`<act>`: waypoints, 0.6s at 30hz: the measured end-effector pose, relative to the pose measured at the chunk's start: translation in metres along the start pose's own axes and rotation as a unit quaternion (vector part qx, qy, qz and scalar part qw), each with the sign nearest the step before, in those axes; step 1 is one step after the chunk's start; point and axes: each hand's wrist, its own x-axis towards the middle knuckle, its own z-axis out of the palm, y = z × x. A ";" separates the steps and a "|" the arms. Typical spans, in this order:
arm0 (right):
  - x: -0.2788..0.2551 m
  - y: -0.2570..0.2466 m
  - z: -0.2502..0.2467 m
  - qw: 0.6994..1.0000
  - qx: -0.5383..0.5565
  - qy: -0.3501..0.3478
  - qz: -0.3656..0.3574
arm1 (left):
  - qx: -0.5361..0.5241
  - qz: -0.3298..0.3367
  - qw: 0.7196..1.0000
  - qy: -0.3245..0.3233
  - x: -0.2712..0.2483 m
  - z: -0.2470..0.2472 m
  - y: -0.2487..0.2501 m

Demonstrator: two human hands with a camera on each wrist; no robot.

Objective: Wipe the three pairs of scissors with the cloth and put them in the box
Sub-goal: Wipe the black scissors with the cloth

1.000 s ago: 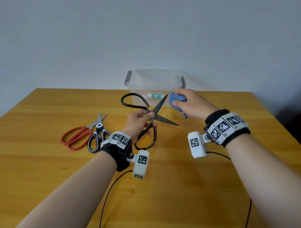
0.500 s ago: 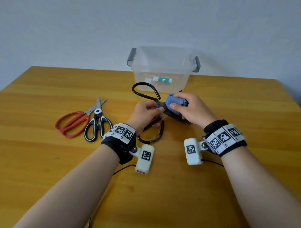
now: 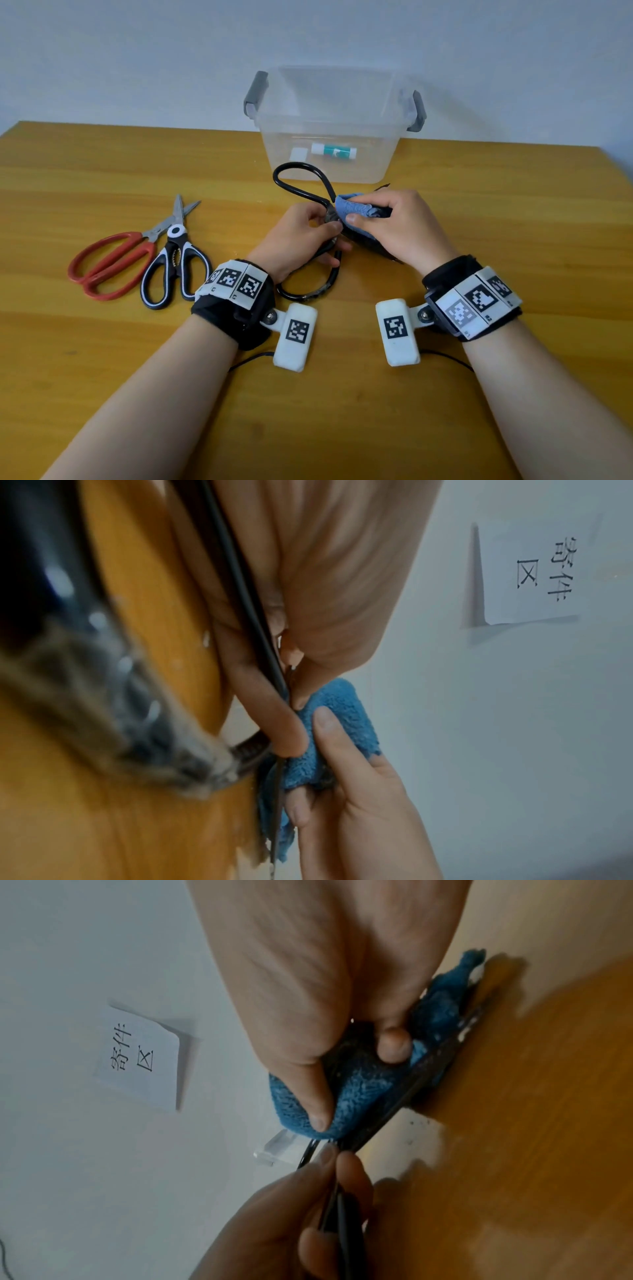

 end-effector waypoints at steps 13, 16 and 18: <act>0.005 -0.006 0.011 0.996 -0.070 0.044 0.009 | 0.017 0.028 0.999 0.000 0.002 -0.003 -0.005; 0.006 -0.007 0.011 0.995 -0.083 0.044 0.014 | 0.012 0.039 0.999 -0.003 -0.002 0.000 -0.002; 0.006 -0.007 0.010 0.994 -0.091 0.049 0.018 | 0.011 0.041 0.999 -0.003 -0.002 0.000 -0.002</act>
